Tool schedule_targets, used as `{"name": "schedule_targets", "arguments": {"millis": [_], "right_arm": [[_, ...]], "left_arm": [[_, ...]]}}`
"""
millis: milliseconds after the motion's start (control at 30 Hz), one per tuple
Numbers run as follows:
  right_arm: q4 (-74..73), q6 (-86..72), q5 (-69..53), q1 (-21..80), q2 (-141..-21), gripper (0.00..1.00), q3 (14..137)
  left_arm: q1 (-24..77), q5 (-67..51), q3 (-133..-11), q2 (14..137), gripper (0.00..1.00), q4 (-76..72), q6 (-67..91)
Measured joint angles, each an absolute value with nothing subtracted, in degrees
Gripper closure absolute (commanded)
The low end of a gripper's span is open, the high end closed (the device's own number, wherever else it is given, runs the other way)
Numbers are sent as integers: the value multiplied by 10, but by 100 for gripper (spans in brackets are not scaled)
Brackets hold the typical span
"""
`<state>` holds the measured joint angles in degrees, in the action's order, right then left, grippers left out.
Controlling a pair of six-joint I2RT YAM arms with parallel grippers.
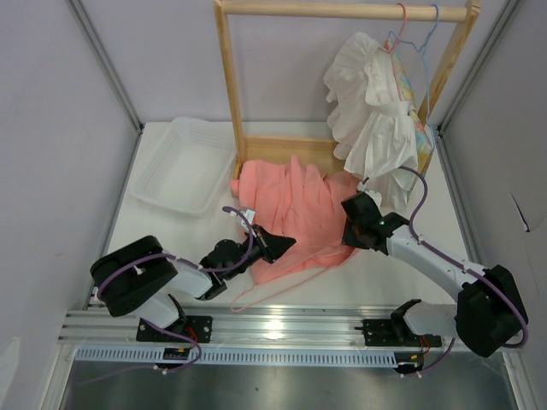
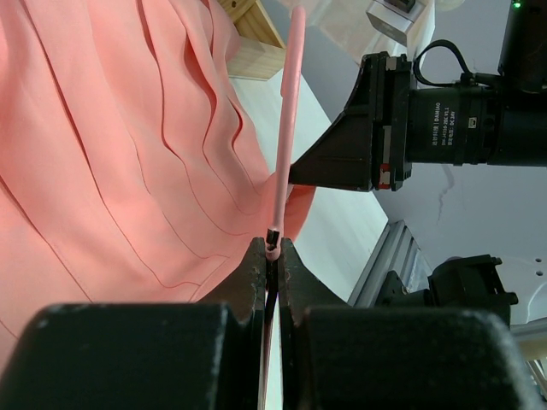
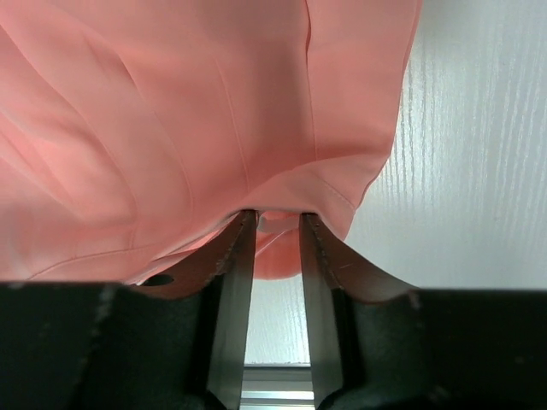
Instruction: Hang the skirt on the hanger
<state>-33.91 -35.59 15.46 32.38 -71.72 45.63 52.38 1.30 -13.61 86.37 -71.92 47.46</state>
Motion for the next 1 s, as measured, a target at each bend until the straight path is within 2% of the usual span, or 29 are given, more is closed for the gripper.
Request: {"name": "schedule_targets", "arguments": {"millis": [67,200,433,633,700,767,1000], "right_arm": [[-338,-358,155,325,-710,61,452],[-342,-361,163,326,-696,71,449],[-355,-369,184,328,-675,76,446],[-371,-374,205,345,-688,71,446],[-377,-377,211,352,-688,60,446],[-381,-376,217,358,-684,57,446],[-392,-376,226,366,-644,61,446]], "left_arm": [[524,13,-136,864,100,-719,474],[524,13,-136,864,100,-719,474],[524,13,-136,864,100,-719,474],[524,11,-136,864,100,-719,474],[524,11,-136,864,100,-719,474],[524,11,-136,864,100,-719,474],[524,10,-136,864,100,-719,474]]}}
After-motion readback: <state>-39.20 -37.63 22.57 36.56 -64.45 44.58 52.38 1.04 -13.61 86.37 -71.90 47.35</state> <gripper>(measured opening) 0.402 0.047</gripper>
